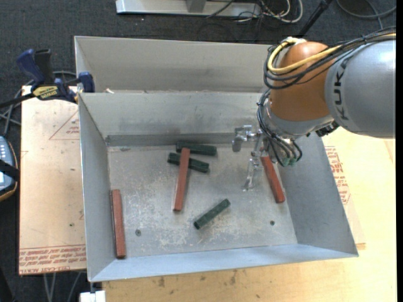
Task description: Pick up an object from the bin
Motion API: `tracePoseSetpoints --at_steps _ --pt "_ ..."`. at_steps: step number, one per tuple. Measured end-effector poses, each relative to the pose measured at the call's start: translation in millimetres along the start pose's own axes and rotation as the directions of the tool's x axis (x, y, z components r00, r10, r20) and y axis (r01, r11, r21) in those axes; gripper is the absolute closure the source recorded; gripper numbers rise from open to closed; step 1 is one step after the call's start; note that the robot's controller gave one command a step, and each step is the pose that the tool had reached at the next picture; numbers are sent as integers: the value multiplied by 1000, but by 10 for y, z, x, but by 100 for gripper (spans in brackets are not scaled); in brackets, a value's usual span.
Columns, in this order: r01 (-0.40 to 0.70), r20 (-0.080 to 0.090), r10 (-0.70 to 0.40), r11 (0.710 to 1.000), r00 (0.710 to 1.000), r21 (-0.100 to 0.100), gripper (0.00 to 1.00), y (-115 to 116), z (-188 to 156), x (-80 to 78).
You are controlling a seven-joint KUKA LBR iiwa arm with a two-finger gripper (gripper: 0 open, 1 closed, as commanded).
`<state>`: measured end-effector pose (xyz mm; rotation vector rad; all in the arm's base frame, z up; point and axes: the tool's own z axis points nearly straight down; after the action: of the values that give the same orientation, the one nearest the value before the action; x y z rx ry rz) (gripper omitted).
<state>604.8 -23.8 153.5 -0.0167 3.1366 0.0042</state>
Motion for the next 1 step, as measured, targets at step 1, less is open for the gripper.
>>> tracePoseSetpoints --at_steps 1 --pt "52 -20 -52 999 998 -1 0 -80 156 -83"
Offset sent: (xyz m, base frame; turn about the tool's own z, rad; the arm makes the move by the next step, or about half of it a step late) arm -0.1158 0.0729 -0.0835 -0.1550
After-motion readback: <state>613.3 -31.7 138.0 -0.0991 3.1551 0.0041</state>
